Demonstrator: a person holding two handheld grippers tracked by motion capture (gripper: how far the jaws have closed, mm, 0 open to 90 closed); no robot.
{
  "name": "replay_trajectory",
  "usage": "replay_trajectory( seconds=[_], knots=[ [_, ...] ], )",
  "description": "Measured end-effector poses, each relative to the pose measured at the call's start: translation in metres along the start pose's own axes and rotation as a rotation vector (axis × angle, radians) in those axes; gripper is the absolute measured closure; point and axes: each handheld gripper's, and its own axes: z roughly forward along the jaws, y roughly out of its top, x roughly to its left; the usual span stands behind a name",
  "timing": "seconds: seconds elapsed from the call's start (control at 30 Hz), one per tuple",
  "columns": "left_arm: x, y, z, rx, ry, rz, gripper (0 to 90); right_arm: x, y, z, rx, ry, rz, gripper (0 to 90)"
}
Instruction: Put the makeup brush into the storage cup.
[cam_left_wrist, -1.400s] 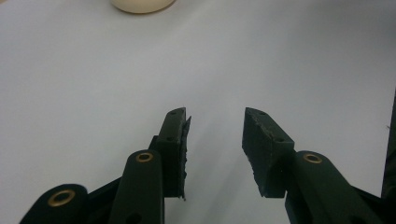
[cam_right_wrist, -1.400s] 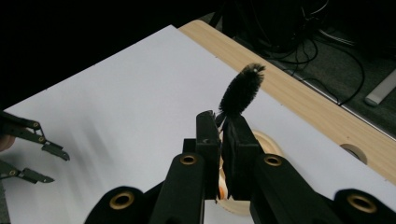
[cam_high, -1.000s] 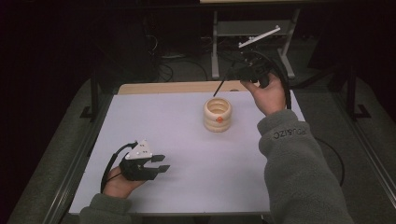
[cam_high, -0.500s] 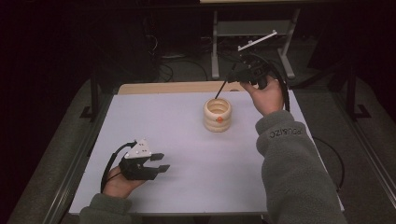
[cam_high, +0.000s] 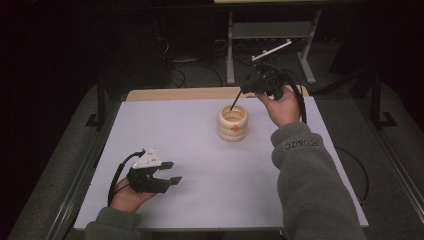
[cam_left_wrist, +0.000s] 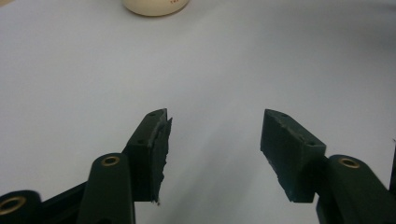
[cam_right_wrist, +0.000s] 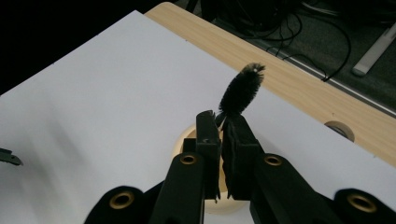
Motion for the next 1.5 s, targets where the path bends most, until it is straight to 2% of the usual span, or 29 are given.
replay_trajectory(
  seconds=[0.37, 0.47, 0.63, 0.73, 1.1, 1.27, 1.5],
  knots=[
    [0.002, 0.000, 0.000, -0.006, 0.000, -0.018, 35.8, -0.004, -0.006, 0.011, 0.014, -0.003, 0.009, 84.8],
    [0.003, 0.000, 0.000, 0.001, 0.001, -0.010, 34.7, -0.004, -0.007, 0.014, 0.016, 0.000, 0.020, 84.8],
    [0.003, -0.001, 0.000, -0.017, 0.009, -0.025, 32.2, -0.005, -0.009, 0.020, 0.030, -0.005, 0.013, 84.8],
    [0.004, 0.000, -0.001, -0.008, 0.008, -0.018, 30.8, -0.006, -0.011, 0.023, 0.040, -0.004, 0.015, 84.8],
    [0.004, -0.001, 0.000, -0.021, 0.010, -0.043, 27.3, -0.004, -0.013, 0.033, 0.046, 0.004, 0.017, 84.8],
    [0.005, -0.001, -0.001, -0.022, 0.022, -0.037, 25.3, -0.006, -0.019, 0.039, 0.049, 0.002, 0.021, 84.7],
    [0.005, -0.001, -0.001, -0.034, 0.025, -0.056, 23.5, -0.008, -0.026, 0.048, 0.064, 0.010, 0.031, 84.7]
  ],
)
